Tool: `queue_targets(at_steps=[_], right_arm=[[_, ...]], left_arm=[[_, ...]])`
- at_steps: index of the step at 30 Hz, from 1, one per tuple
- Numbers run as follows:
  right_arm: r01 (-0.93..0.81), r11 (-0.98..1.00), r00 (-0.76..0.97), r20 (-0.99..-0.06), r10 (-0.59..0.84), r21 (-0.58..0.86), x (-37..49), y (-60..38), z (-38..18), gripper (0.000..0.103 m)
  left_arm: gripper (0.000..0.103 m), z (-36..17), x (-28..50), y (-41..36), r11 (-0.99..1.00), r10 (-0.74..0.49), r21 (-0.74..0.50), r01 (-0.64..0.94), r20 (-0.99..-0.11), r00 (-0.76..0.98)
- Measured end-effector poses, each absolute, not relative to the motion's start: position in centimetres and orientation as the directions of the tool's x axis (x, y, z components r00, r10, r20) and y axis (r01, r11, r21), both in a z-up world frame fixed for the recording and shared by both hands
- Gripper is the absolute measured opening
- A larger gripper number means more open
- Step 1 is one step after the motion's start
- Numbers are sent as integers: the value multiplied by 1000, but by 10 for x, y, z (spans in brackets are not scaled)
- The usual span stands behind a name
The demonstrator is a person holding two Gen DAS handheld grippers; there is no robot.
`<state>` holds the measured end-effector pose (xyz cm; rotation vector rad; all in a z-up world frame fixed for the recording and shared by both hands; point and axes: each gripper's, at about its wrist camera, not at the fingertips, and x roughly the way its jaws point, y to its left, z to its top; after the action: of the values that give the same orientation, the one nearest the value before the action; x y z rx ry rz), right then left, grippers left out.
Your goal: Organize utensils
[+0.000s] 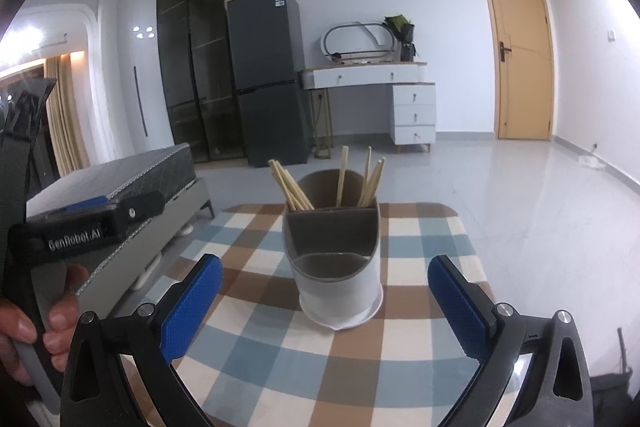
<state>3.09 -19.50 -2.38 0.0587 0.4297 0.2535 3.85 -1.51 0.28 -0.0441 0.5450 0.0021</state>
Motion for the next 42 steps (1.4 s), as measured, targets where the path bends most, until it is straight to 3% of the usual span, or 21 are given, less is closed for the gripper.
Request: queue_targets(at_steps=[6, 42], right_arm=[[-208, 967, 866, -433, 252, 146, 41, -198, -31, 103], [-182, 977, 872, -440, 214, 113, 39, -196, -34, 103]], left_arm=[[100, -8, 50, -16, 999, -24, -48, -4, -557, 830], [100, -9, 55, -11, 995, -56, -104, -5, -571, 819]])
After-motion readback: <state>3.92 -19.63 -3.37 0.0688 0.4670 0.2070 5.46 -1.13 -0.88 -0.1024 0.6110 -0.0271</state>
